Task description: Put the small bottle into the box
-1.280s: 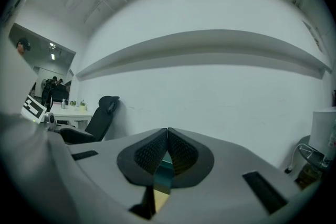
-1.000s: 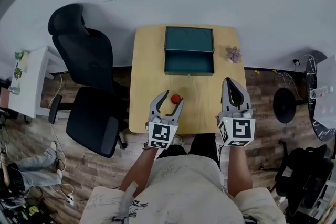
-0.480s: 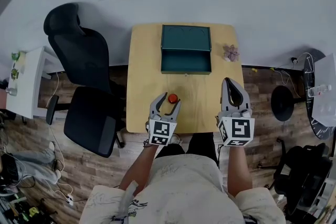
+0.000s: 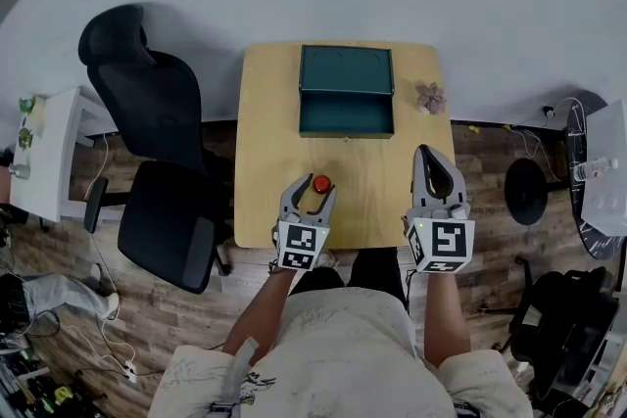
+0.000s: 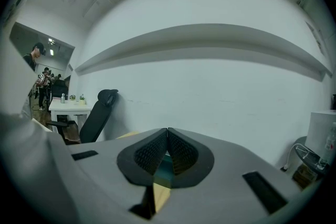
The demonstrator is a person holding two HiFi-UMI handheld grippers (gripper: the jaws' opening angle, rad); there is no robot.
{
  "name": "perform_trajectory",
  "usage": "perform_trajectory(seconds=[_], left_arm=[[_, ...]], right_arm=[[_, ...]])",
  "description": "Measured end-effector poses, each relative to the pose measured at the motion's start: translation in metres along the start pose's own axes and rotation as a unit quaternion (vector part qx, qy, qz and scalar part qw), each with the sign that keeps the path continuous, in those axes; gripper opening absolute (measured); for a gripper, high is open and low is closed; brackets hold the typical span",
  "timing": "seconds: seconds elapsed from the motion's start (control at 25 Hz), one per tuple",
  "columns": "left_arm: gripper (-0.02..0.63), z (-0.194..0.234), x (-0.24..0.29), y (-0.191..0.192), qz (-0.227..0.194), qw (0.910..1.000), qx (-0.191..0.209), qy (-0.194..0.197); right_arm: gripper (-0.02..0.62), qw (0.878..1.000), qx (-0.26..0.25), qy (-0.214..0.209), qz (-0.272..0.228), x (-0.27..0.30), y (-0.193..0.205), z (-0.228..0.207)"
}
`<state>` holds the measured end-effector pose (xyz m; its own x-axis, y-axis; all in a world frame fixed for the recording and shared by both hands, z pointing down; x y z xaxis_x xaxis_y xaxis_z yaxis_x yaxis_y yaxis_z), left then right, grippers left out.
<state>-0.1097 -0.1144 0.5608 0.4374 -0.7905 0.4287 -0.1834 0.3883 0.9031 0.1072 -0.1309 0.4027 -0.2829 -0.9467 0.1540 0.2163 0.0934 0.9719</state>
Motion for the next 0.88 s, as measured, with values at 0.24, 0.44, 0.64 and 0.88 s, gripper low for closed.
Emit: perform_trajectory(seconds=[0.24, 0.44, 0.64, 0.88], left_arm=[[0.141, -0.0008, 0.0016, 0.0013, 0.003, 1.0, 0.005, 0.001], [0.132, -0.0002, 0.0015, 0.0008, -0.001, 1.0, 0.001, 0.007], [0.13, -0.0006, 0.0011, 0.0008, -0.002, 0.9999, 0.002, 0.011], [0.129, -0.0002, 0.0009, 0.0001, -0.001, 0.9999, 0.004, 0.014]], right_arm=[[0.015, 1.0, -0.001, -0.002, 0.005, 0.0023, 0.0012, 0.0027], [0.015, 1.0, -0.004, -0.003, 0.008, 0.0051, 0.0012, 0.0053], [0.015, 1.0, -0.007, -0.005, 0.008, 0.0068, -0.0002, 0.0072], [0.015, 1.0, -0.007, -0.005, 0.008, 0.0095, -0.0009, 0.0088]])
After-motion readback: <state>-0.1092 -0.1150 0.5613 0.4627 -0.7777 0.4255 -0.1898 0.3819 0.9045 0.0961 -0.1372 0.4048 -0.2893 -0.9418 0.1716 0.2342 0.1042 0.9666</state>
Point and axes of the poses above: the fingertips, and each gripper's own axes: x forward along the fingers, z to its left, y out of its underside, the point moved 7 cm from there along -x, backward along the fingers, and after that the axes turned 4 degrees about -x, right-handed, at the moved point
